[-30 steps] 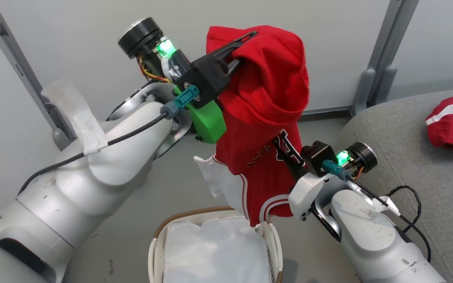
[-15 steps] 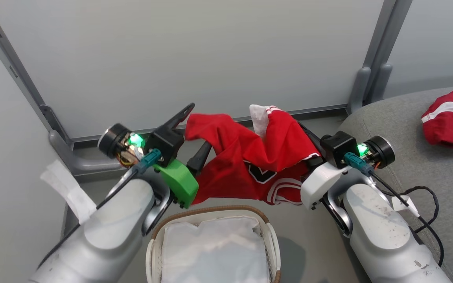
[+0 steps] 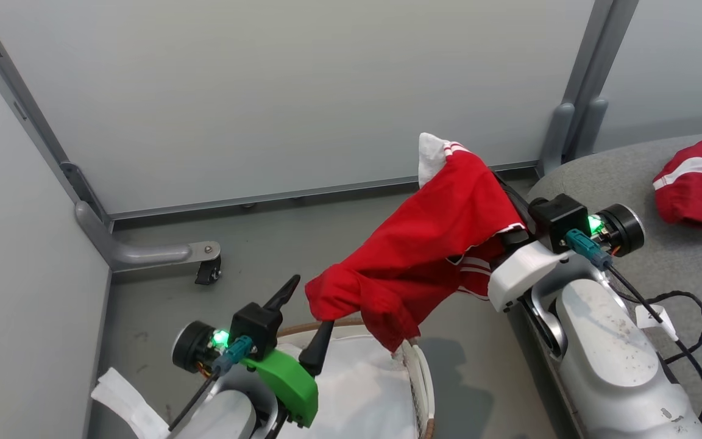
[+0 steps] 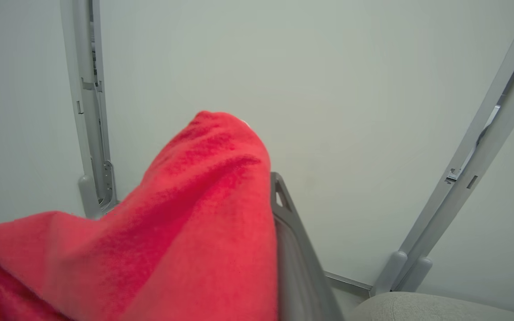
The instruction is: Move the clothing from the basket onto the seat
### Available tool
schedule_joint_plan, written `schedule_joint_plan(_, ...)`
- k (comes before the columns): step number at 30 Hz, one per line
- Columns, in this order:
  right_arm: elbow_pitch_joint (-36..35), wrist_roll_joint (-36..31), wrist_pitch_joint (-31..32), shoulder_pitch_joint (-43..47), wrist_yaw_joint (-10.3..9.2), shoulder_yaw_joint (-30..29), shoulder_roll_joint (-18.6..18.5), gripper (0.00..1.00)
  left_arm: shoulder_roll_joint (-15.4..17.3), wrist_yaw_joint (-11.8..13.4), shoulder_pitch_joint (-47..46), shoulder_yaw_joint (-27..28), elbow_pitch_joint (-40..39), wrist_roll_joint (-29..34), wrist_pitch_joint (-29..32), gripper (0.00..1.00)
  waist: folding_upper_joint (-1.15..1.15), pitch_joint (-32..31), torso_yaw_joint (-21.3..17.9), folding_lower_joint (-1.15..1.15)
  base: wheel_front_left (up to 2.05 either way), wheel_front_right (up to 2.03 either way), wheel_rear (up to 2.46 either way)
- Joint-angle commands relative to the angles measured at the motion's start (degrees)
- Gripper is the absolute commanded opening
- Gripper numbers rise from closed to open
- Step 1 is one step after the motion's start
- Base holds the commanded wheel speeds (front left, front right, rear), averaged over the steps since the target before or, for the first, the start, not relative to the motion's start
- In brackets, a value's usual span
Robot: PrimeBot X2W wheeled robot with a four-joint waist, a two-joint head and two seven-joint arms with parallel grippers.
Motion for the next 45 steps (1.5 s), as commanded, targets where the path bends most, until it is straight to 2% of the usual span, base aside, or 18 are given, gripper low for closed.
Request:
schedule_joint_plan(1, -0.64, -0.66, -0.14, 0.75, -0.08, -0.84, -0.19, 0.0, -0.51, -0.42, 1.76, 0.83, 0.14, 0.48, -0.02, 1.0, 0.0, 0.02, -0.04, 0.0, 0.0, 0.0, 0.0)
schedule_joint_plan(14, -3.29, -3.86, -0.14, 1.5, -0.08, -7.0, -0.33, 0.0, -3.85, -2.58, 8.07, 6.68, 0.32, 4.81, -0.02, 1.0, 0.0, 0.41, -0.27, 0.0, 0.0, 0.0, 0.0)
schedule_joint_plan(22, -3.64, -4.34, -0.14, 3.19, -0.08, -8.77, -0.38, 0.0, -5.32, -3.15, 9.83, 9.51, -1.43, 6.65, -0.02, 1.0, 0.0, 0.75, -2.85, 0.0, 0.0, 0.0, 0.0)
schedule_joint_plan(26, -3.72, -4.45, -0.14, 3.18, -0.08, -8.88, -0.41, 0.0, -5.69, -3.35, 10.25, 10.6, -2.56, 7.18, -0.02, 1.0, 0.0, 1.24, -5.75, 0.0, 0.0, 0.0, 0.0)
schedule_joint_plan(40, -4.27, -4.42, -0.15, 1.6, -0.08, -8.17, -1.31, 0.0, -6.21, -3.57, 9.27, 12.2, -6.71, 8.97, -0.02, 1.0, 0.0, 5.46, -20.17, 0.0, 0.0, 0.0, 0.0)
schedule_joint_plan(45, -4.57, -4.47, -0.14, 1.19, -0.08, -8.89, -1.41, 0.0, -6.21, -3.61, 7.87, 11.46, -7.24, 9.17, -0.02, 1.0, 0.0, 7.4, -22.85, 0.0, 0.0, 0.0, 0.0)
